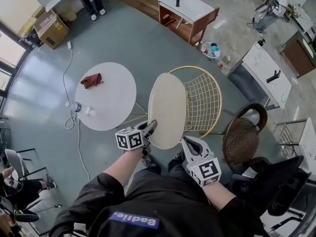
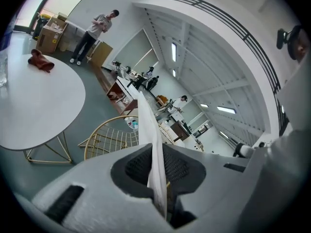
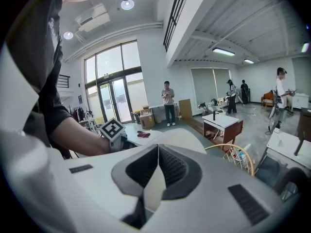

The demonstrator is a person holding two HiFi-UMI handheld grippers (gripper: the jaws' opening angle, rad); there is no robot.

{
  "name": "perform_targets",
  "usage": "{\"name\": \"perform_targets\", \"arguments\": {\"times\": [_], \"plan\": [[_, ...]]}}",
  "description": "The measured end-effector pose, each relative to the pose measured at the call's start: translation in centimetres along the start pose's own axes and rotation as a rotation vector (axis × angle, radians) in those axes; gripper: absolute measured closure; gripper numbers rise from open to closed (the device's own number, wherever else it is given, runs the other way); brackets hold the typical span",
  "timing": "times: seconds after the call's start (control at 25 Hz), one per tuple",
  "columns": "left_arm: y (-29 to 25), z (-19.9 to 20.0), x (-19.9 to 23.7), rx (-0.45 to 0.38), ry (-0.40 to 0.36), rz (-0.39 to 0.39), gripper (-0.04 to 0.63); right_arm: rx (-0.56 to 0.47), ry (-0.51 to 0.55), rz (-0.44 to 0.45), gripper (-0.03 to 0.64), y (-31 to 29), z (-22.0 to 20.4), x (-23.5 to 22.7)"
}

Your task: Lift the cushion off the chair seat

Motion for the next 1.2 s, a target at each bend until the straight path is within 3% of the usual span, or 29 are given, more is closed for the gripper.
{"name": "perform_targets", "arguments": {"times": [0.32,0.52,1.2], "plan": [[7.3,2.4,-4.3,-0.037,-0.104,-0.087,0.539,-0.051,0.043,-0.056,0.589,2.0,2.7,1.3],[10.8,2.8,-6.3,-0.081,-0.178,-0.101,0.54,-0.077,0.039,-0.062,0.589,2.3,3.8,2.1],[16.7,2.0,-10.2,-0.195,-0.354,-0.133,0.54,-0.068,0.076,0.032,0.589,0.6,5.5,4.5]]}}
Point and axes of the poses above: the fingertips, and each gripper's own axes: y backward along the fingers, x to its left, z out of its top, the point moved 10 cm from there along y, backward along the fingers, and after that the axes turned 15 degrees about z, right-handed, at the moved point
